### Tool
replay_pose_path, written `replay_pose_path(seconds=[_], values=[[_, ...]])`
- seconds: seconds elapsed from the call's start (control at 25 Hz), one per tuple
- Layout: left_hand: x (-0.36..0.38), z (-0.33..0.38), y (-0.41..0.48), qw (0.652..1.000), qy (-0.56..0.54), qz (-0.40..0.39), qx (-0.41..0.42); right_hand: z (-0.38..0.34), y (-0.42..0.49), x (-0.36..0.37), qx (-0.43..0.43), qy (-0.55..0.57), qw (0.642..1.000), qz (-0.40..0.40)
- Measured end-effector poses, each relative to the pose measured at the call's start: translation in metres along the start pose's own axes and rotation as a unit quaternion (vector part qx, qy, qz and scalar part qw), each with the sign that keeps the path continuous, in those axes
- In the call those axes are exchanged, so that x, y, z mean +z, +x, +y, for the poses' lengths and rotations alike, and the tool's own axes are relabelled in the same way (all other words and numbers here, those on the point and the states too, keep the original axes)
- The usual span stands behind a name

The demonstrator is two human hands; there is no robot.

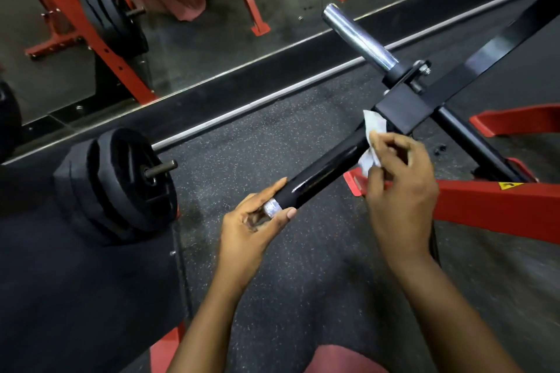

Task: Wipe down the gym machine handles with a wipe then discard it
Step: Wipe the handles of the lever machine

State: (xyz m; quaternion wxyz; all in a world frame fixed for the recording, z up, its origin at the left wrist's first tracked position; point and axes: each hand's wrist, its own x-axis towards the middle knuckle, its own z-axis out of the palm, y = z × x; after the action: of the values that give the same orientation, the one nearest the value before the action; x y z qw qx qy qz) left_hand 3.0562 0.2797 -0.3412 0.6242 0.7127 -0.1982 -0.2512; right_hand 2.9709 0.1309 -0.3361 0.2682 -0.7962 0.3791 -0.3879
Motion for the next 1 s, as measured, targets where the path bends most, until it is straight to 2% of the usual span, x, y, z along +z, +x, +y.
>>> replay_pose_path(seconds=[0.2,0.36,0.4,0.44,0.56,0.72,0.84,0.92,0.96,1.0], values=[[0.001,0.000,0.001,1.000,-0.001,0.003,0.003,-0.022,-0.017,0.015,-0.010,-0.042,0.998,-0.039],[0.003,-0.001,0.001,1.000,-0.013,0.025,-0.005,-0.038,-0.056,0.017,-0.131,-0.045,0.977,-0.165],[0.003,-0.001,0.000,0.999,-0.017,0.026,-0.006,-0.035,-0.049,0.011,-0.135,-0.027,0.972,-0.189],[0.004,0.000,0.000,1.000,-0.016,0.023,-0.003,-0.030,-0.035,0.003,-0.105,-0.011,0.974,-0.199],[0.004,0.002,-0.002,1.000,-0.005,0.012,0.010,-0.011,0.017,-0.016,-0.043,-0.080,0.987,-0.131],[0.006,0.002,-0.003,1.000,-0.012,0.018,0.010,-0.027,0.011,-0.001,-0.059,-0.176,0.970,-0.155],[0.006,0.001,-0.001,1.000,-0.004,0.022,0.006,-0.042,-0.026,0.013,-0.092,-0.144,0.971,-0.167],[0.003,0.000,-0.002,0.999,-0.011,0.034,-0.007,-0.041,-0.049,0.017,-0.138,-0.075,0.973,-0.167],[0.002,0.000,-0.004,0.999,-0.022,0.043,-0.014,-0.039,-0.056,0.015,-0.132,-0.010,0.979,-0.156],[0.001,0.000,-0.007,0.998,-0.033,0.052,-0.018,-0.035,-0.059,0.012,-0.083,0.064,0.986,-0.131]])
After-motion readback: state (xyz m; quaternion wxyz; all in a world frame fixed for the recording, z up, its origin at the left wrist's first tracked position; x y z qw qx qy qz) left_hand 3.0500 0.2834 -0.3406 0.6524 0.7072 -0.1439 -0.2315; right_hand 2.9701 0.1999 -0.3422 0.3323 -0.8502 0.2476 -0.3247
